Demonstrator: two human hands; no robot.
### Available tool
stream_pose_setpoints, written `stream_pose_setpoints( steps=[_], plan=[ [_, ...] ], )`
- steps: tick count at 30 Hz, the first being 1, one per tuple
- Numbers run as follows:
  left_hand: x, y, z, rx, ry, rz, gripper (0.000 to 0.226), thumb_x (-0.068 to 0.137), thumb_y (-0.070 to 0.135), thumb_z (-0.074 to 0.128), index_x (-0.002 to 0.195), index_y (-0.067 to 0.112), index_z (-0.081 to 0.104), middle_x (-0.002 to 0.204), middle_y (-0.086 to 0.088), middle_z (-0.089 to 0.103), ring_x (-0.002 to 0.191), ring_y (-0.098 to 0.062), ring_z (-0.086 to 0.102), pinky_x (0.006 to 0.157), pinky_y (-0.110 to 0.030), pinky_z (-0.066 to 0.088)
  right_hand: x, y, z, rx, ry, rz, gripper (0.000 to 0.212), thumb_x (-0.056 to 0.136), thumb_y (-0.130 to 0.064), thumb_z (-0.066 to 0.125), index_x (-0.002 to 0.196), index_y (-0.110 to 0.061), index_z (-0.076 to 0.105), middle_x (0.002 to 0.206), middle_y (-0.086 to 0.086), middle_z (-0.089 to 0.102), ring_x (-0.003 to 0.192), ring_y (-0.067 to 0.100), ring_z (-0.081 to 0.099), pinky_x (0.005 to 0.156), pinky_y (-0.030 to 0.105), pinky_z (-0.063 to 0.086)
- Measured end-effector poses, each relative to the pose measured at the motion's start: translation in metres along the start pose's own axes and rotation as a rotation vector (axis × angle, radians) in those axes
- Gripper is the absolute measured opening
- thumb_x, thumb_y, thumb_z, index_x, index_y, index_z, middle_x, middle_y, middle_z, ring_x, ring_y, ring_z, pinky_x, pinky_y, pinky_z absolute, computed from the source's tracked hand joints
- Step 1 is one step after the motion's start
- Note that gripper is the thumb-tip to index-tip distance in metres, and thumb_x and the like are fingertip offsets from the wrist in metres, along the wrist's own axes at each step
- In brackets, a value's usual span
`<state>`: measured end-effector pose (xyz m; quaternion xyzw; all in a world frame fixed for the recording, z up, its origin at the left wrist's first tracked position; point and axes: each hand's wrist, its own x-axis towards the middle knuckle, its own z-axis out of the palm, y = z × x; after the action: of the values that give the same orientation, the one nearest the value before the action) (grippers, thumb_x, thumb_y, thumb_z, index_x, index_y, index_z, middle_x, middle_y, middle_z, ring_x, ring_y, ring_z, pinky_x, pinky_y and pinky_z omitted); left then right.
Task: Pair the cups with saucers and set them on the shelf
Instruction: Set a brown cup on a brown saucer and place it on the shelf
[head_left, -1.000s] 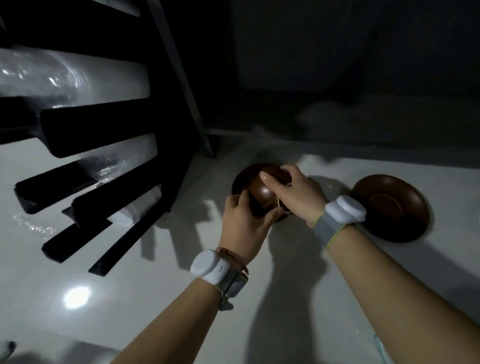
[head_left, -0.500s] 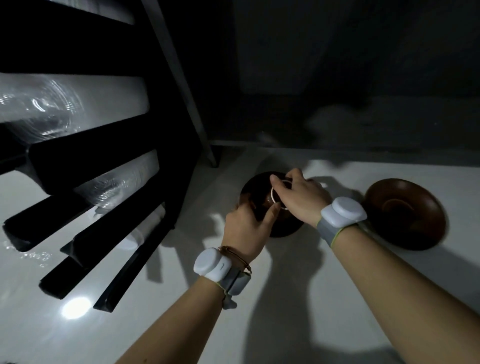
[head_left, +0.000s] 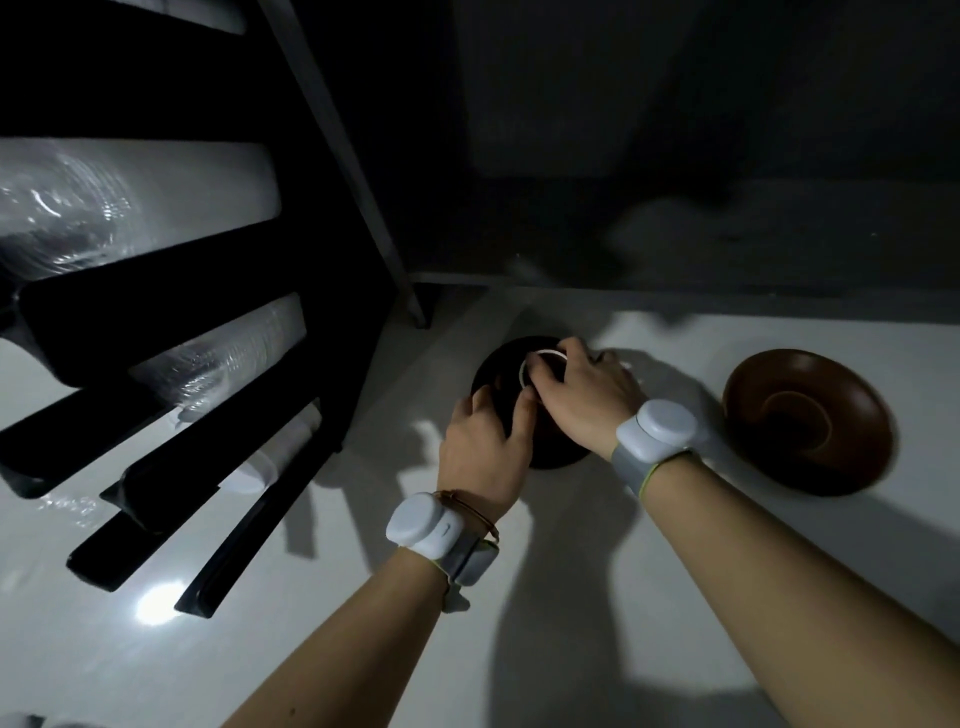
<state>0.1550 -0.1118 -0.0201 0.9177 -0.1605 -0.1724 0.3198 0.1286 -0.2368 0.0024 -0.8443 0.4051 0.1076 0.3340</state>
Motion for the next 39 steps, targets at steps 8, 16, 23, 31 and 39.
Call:
stream_pose_setpoints(
  steps=[8, 16, 23, 31, 39],
  plan=[
    [-0.004, -0.002, 0.003, -0.071, 0.025, -0.039, 0.044, 0.097, 0.049, 0.043, 0.118, 0.016, 0.060, 0.124, -0.011, 0.048, 0.108, -0.032, 0.056, 0.082, -0.028, 0.039, -0.004, 0.002, 0.001, 0.027, 0.004, -0.020, 0.058, 0.093, -0.055, 0.039, 0.144, -0.029, 0.036, 0.139, 0.023, 0.041, 0.129, 0.044, 0.039, 0.101, 0.046, 0.035],
    [-0.005, -0.005, 0.007, -0.109, 0.041, -0.043, 0.043, 0.098, 0.046, 0.041, 0.123, 0.016, 0.058, 0.123, -0.010, 0.045, 0.110, -0.032, 0.055, 0.088, -0.032, 0.040, -0.003, 0.007, 0.007, 0.054, 0.020, -0.012, 0.059, 0.091, -0.055, 0.040, 0.145, -0.031, 0.035, 0.143, 0.021, 0.039, 0.130, 0.044, 0.040, 0.101, 0.044, 0.036],
    [0.000, -0.023, 0.008, -0.165, 0.058, -0.001, 0.039, 0.097, 0.042, 0.044, 0.124, 0.020, 0.059, 0.122, -0.010, 0.053, 0.113, -0.024, 0.049, 0.087, -0.024, 0.034, 0.000, 0.016, 0.003, 0.097, 0.051, -0.011, 0.058, 0.093, -0.058, 0.038, 0.144, -0.030, 0.037, 0.136, 0.021, 0.048, 0.125, 0.042, 0.046, 0.097, 0.041, 0.038],
    [0.041, -0.021, -0.021, -0.232, -0.096, -0.089, 0.055, 0.088, 0.065, 0.041, 0.065, 0.020, 0.062, 0.072, -0.005, 0.067, 0.087, -0.033, 0.061, 0.075, -0.035, 0.042, -0.005, 0.045, 0.009, 0.505, 0.075, 0.198, 0.070, 0.091, -0.057, 0.048, 0.139, -0.006, 0.043, 0.139, 0.024, 0.049, 0.122, 0.043, 0.050, 0.099, 0.051, 0.046],
    [0.029, -0.007, -0.021, -0.194, -0.125, -0.175, 0.070, 0.076, 0.077, 0.052, 0.075, 0.010, 0.072, 0.080, -0.010, 0.074, 0.083, -0.028, 0.066, 0.067, -0.031, 0.046, -0.019, 0.039, 0.009, 0.574, 0.050, 0.169, 0.078, 0.083, -0.067, 0.053, 0.130, -0.005, 0.053, 0.132, 0.019, 0.060, 0.120, 0.038, 0.055, 0.097, 0.050, 0.048]
  ],
)
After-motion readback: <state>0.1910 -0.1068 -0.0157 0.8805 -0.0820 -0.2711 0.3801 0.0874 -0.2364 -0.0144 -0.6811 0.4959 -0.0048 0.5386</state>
